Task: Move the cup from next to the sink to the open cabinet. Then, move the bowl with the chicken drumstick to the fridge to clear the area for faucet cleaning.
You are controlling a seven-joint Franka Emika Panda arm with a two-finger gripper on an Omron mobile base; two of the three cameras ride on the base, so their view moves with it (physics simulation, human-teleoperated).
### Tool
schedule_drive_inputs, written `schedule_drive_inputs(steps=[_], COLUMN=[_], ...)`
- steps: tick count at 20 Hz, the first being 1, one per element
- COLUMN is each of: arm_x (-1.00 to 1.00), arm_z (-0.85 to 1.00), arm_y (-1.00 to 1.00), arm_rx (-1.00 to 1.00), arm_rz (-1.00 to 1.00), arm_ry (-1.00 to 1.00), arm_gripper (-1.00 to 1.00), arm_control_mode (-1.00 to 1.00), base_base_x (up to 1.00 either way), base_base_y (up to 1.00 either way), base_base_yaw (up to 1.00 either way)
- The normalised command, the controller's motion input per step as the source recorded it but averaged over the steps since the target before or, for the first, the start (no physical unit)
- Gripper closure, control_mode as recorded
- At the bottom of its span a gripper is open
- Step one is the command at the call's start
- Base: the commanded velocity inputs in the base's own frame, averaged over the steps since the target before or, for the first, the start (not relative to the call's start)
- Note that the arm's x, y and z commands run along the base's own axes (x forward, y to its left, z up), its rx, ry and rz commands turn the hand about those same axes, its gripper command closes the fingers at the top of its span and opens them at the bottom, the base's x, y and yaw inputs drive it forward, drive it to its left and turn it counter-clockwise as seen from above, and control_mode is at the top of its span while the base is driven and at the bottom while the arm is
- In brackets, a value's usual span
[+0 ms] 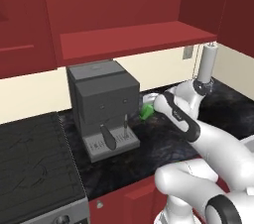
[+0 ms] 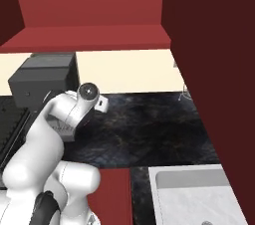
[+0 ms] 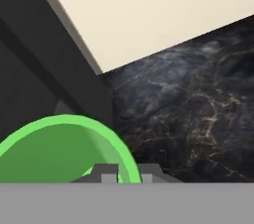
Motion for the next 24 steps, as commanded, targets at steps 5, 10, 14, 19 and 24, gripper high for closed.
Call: schedule_drive_inputs(steps=[5, 10, 14, 19, 24], arm_x=[-0.29, -0.41, -0.84, -0.56, -0.06], arm_z=[1.00, 1.00, 0.73, 0.86, 1.00], arm_y=[-0.07, -0.15, -0.26, -0.18, 0.00], arm_rx=[0.00, 0.00, 0.00, 0.04, 0.09], arm_rz=[-0.13, -0.18, -0.11, -0.29, -0.26], arm_ry=[0.16, 0.10, -0.22, -0.32, -0.18], arm_gripper=[1.00, 1.00, 1.00, 1.00, 1.00], arm_control_mode=[-1.00, -1.00, -1.00, -1.00, -1.00], base_base_x=[0.00, 0.00, 0.00, 0.00, 0.00], base_base_y=[0.00, 0.00, 0.00, 0.00, 0.00], base_base_yaw=[0.00, 0.00, 0.00, 0.00, 0.00])
